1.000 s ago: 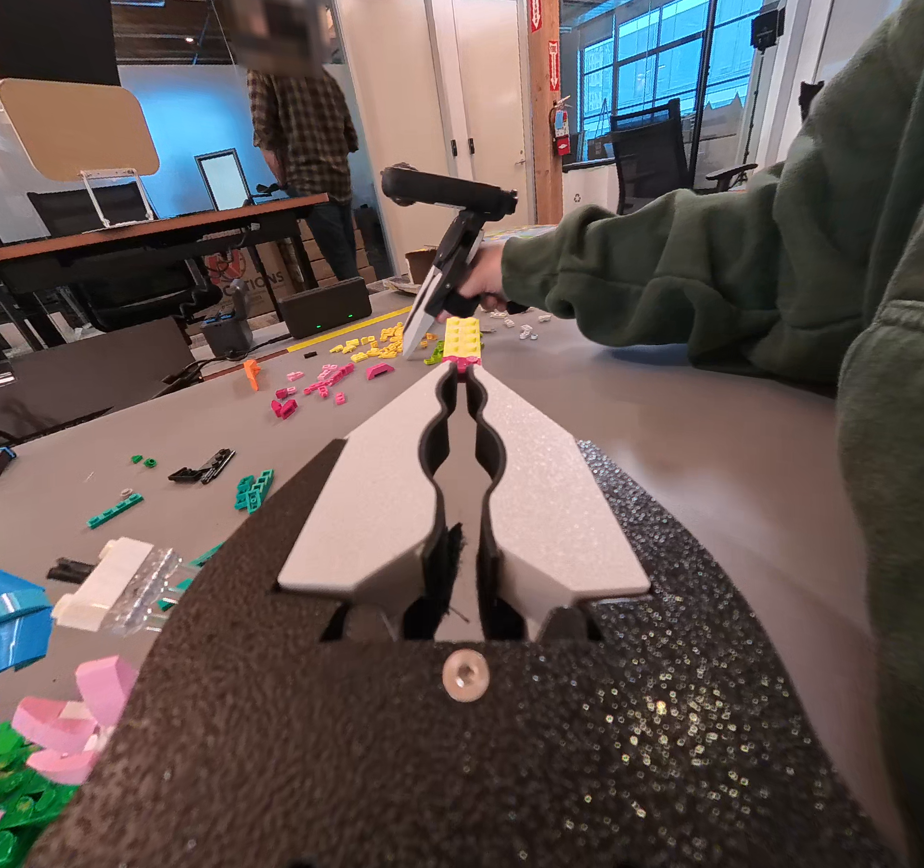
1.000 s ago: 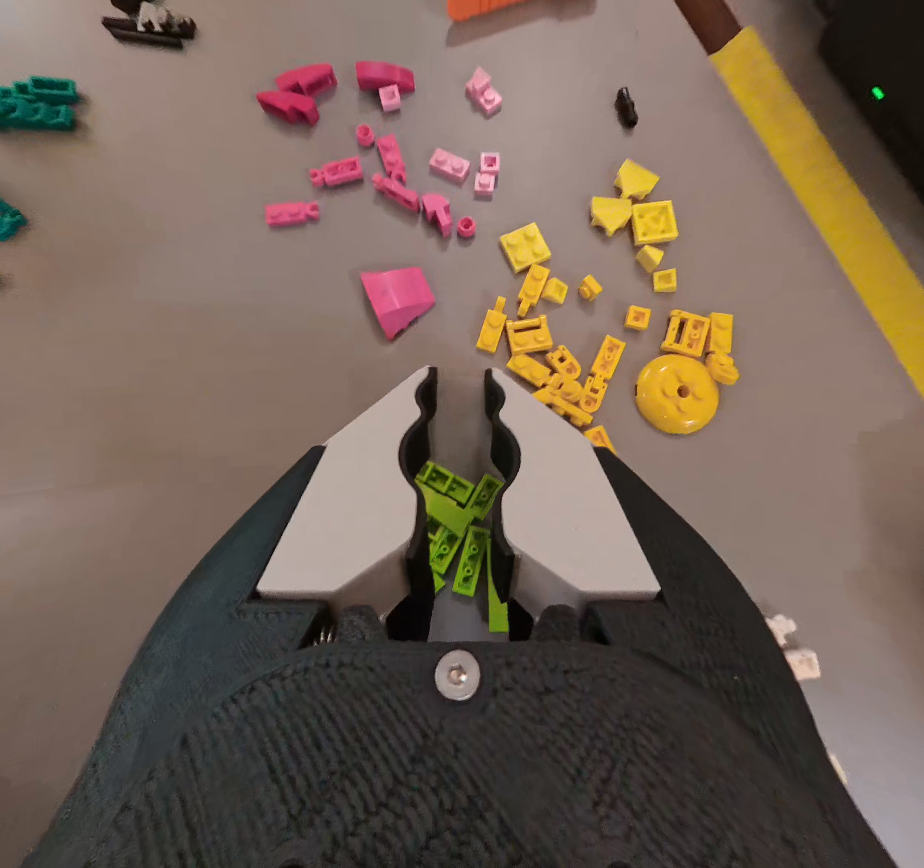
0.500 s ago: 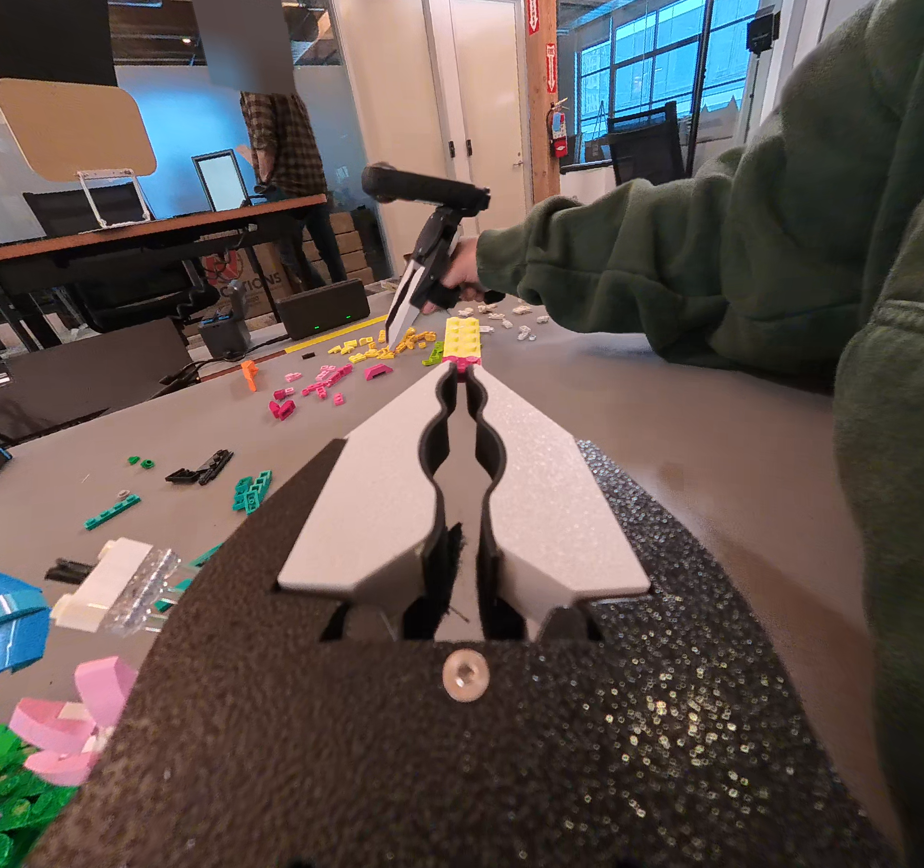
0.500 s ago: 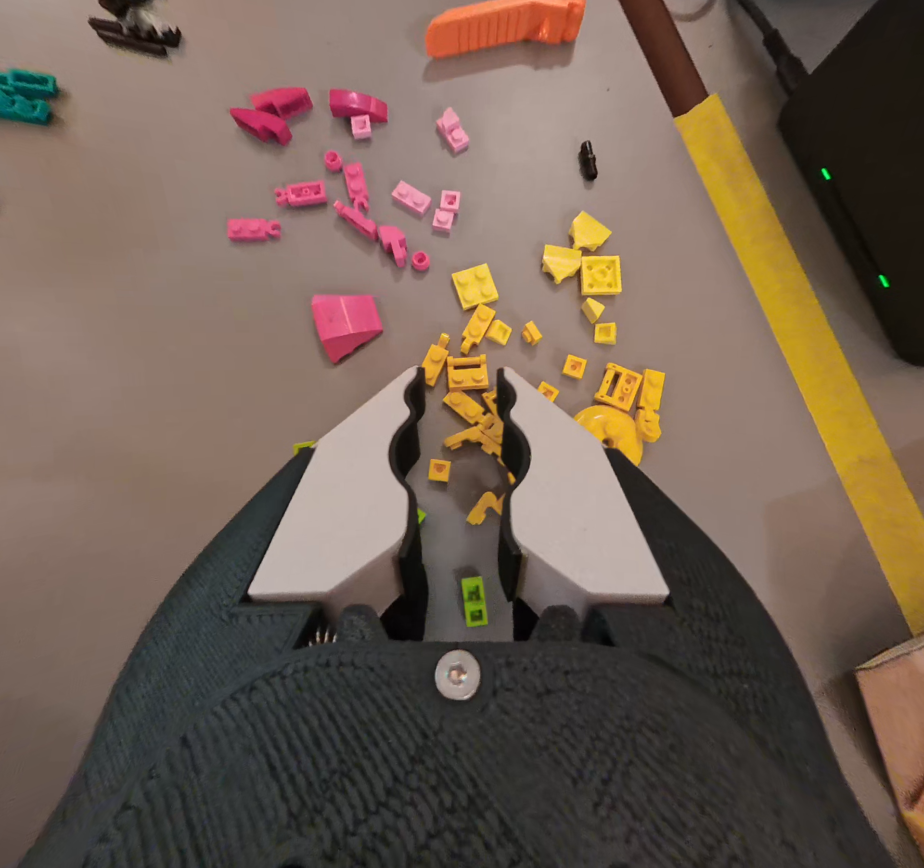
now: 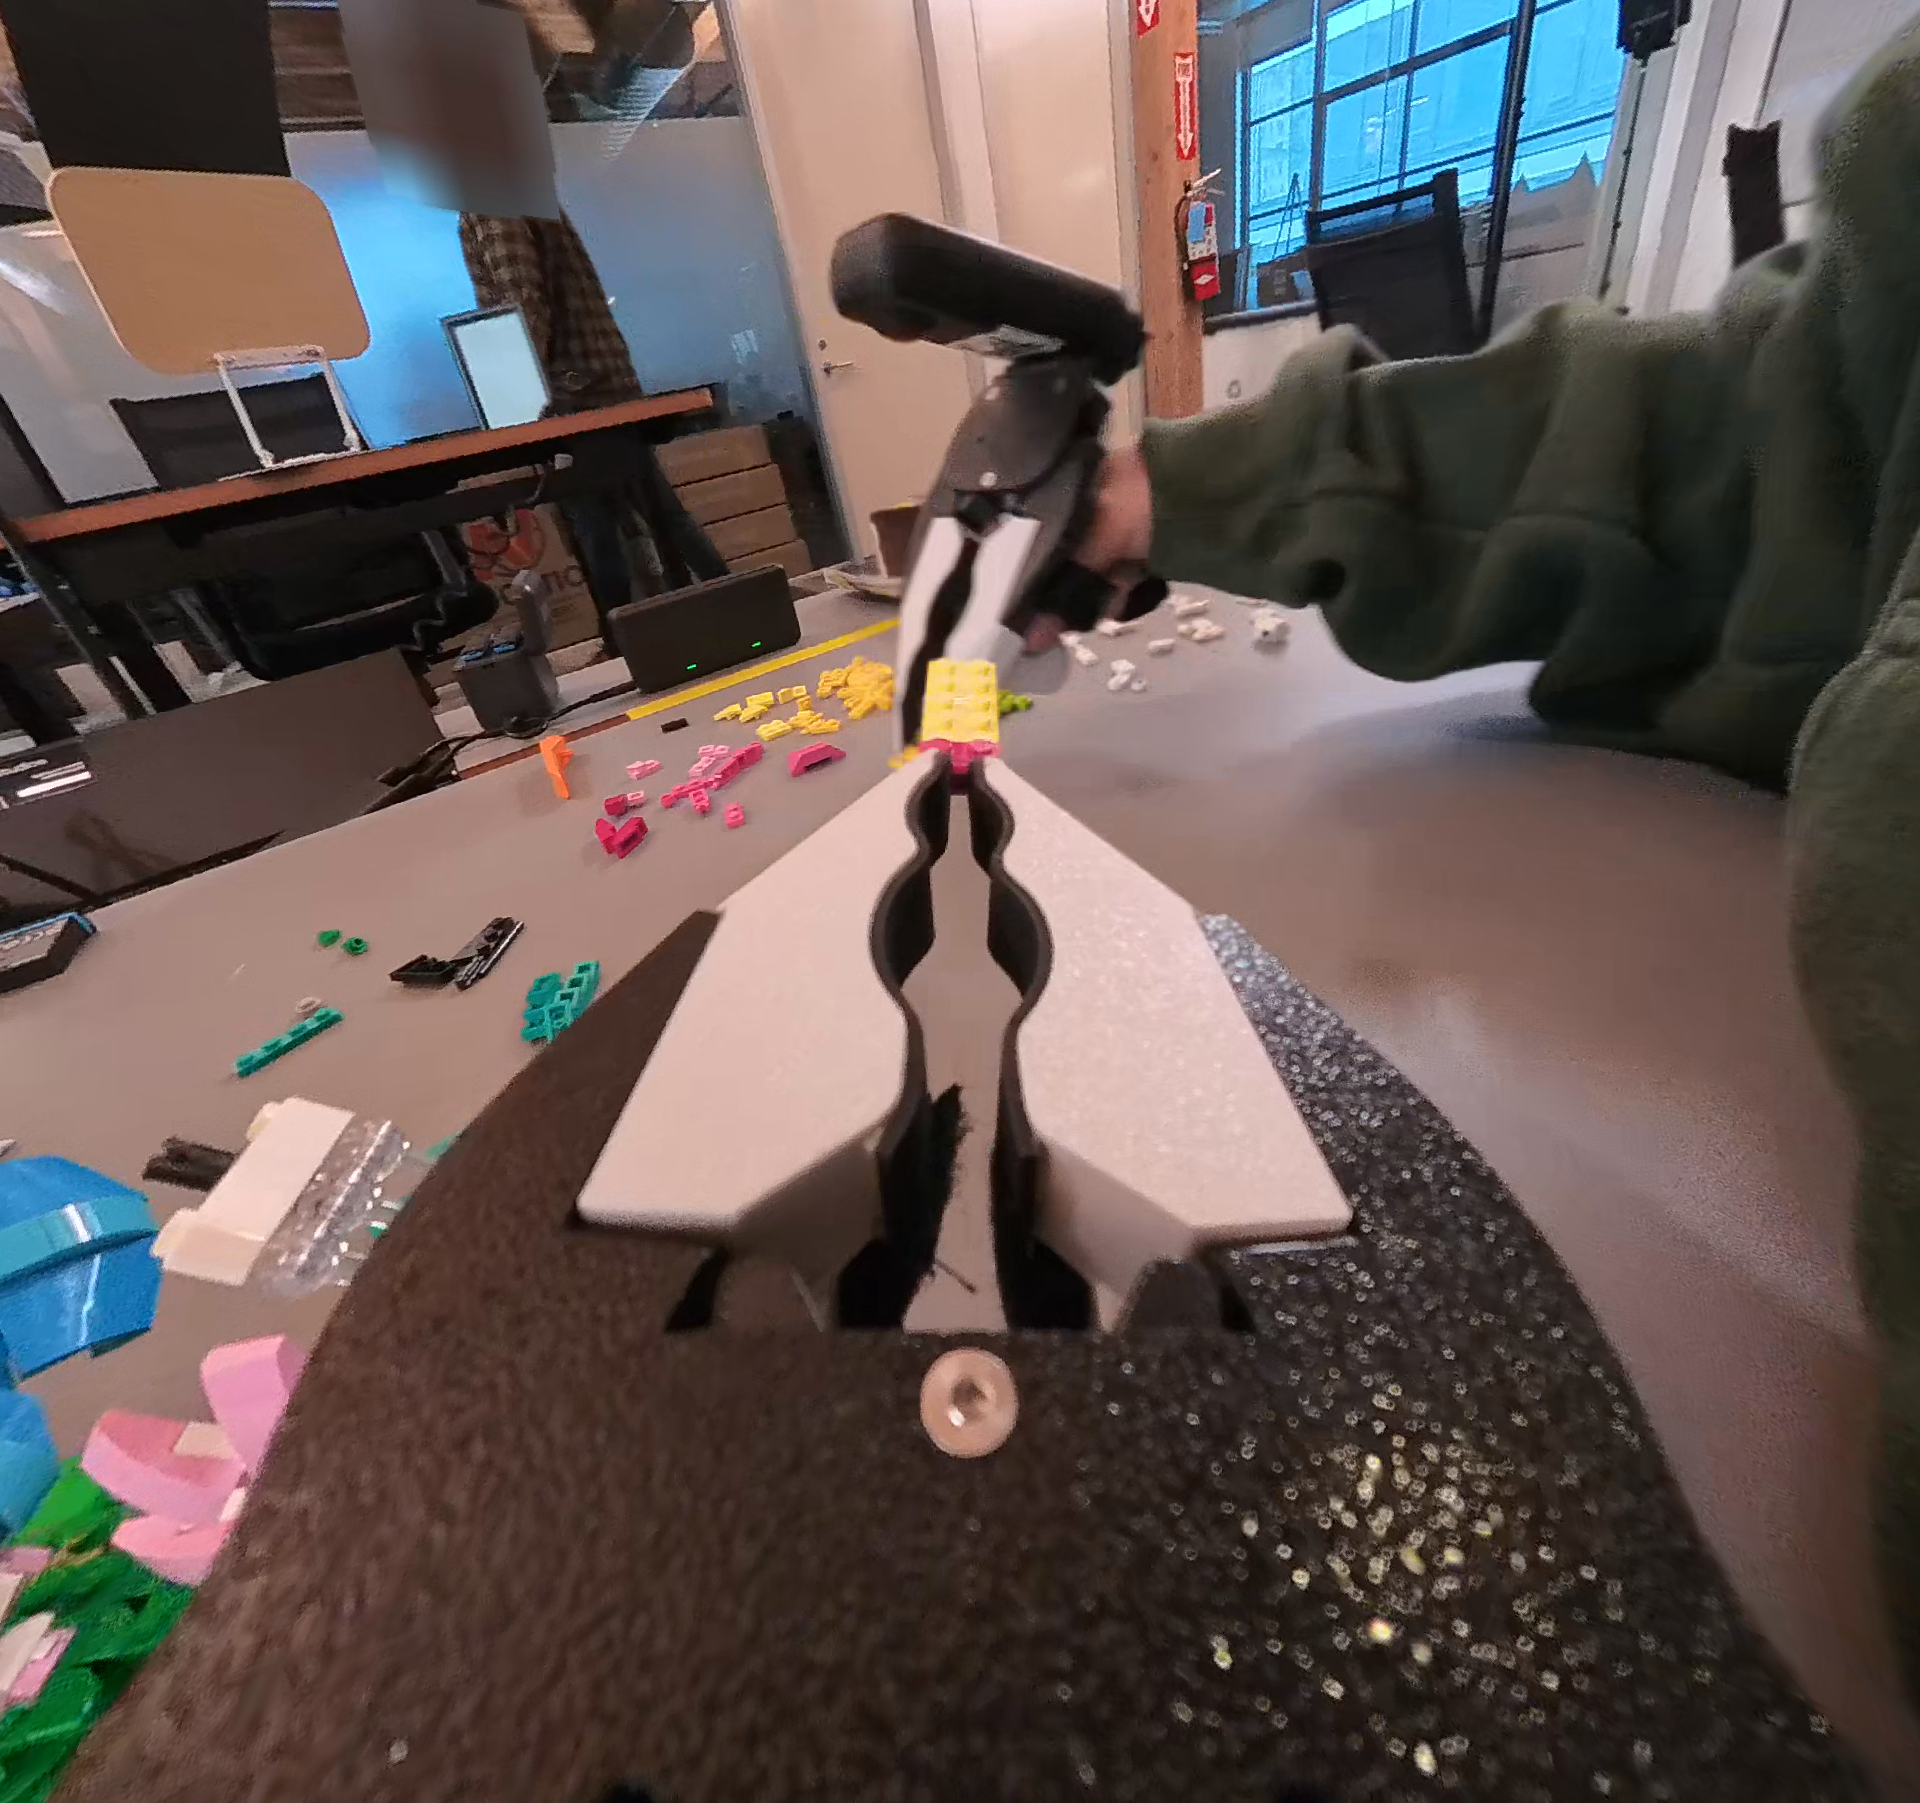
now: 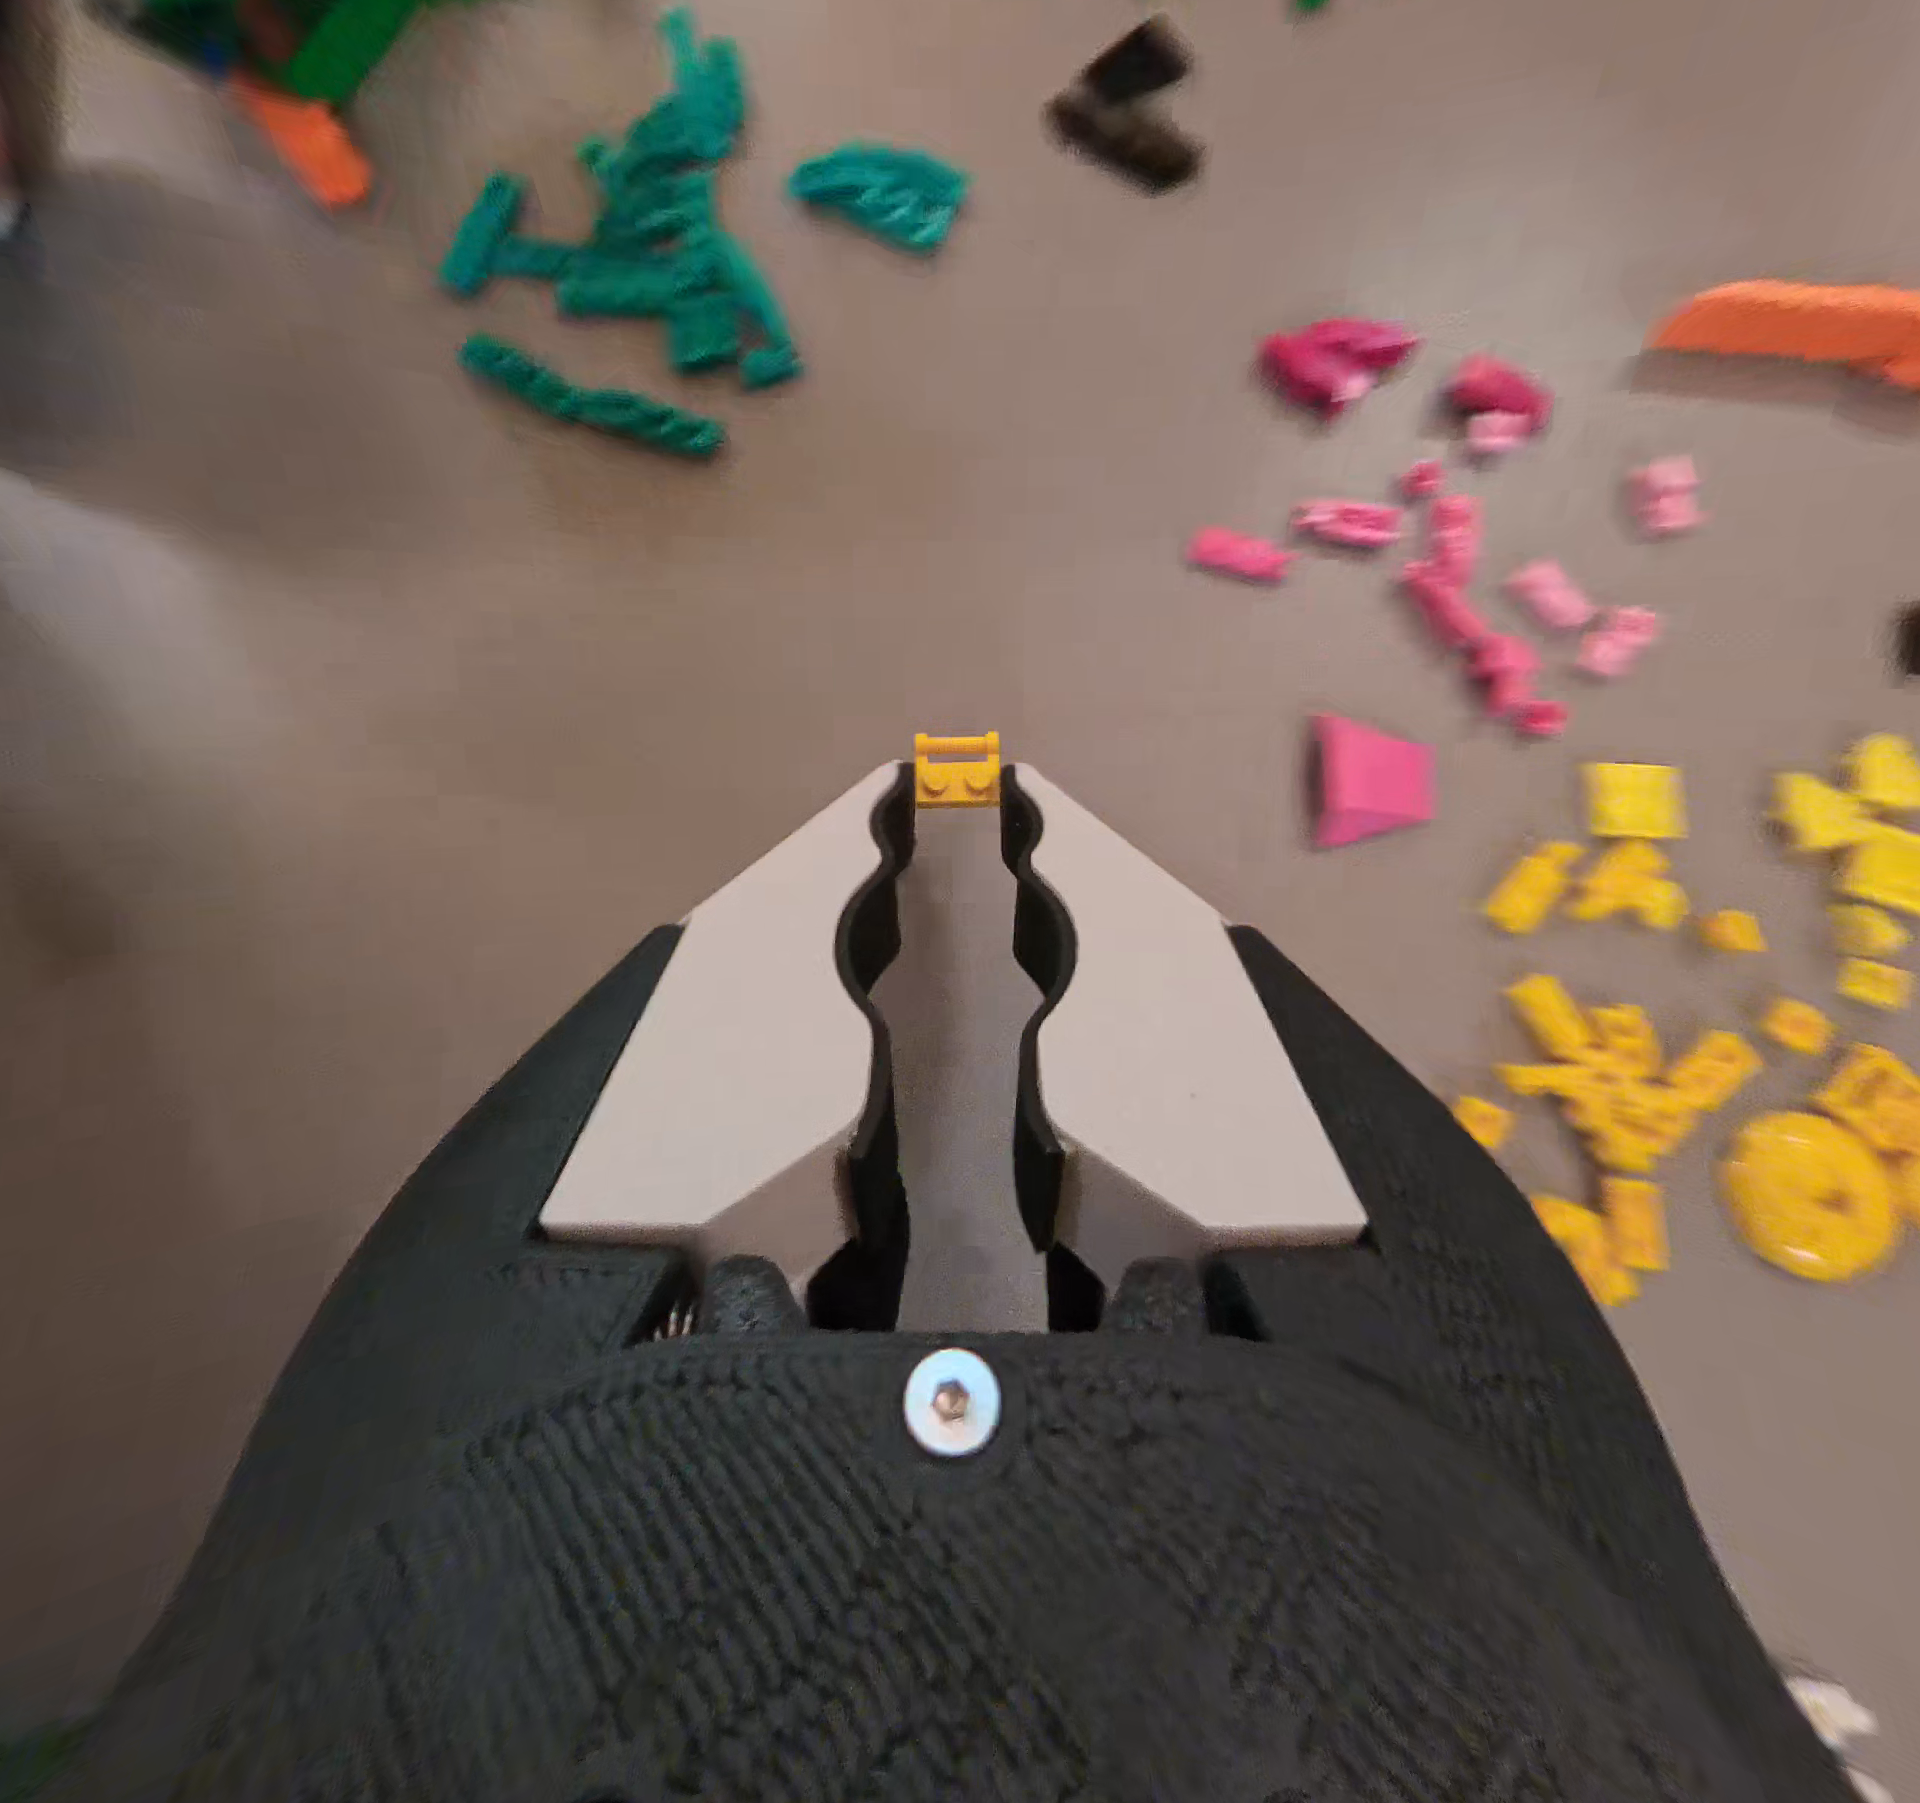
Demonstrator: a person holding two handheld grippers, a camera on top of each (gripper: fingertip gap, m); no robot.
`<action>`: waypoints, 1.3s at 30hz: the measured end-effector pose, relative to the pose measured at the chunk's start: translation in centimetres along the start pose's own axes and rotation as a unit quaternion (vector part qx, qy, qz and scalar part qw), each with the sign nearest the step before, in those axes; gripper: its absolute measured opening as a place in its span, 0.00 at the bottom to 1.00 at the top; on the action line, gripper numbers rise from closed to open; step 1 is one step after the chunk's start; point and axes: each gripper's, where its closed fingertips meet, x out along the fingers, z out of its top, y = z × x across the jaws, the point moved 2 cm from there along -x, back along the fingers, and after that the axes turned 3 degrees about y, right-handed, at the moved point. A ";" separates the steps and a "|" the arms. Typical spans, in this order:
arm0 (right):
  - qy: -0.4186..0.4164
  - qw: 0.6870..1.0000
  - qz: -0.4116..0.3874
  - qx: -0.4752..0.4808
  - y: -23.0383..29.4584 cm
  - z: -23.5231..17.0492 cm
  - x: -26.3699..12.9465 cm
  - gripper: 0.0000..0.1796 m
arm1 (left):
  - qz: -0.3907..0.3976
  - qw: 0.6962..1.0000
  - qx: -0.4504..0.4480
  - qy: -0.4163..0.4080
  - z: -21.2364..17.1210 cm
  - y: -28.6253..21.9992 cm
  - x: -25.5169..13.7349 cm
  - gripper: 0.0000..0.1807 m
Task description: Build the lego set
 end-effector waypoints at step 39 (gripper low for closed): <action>-0.087 0.994 0.042 0.046 8.9 -2.6 0.3 0.18 | 0.009 1.000 0.003 0.001 0.0 0.2 -0.2 0.00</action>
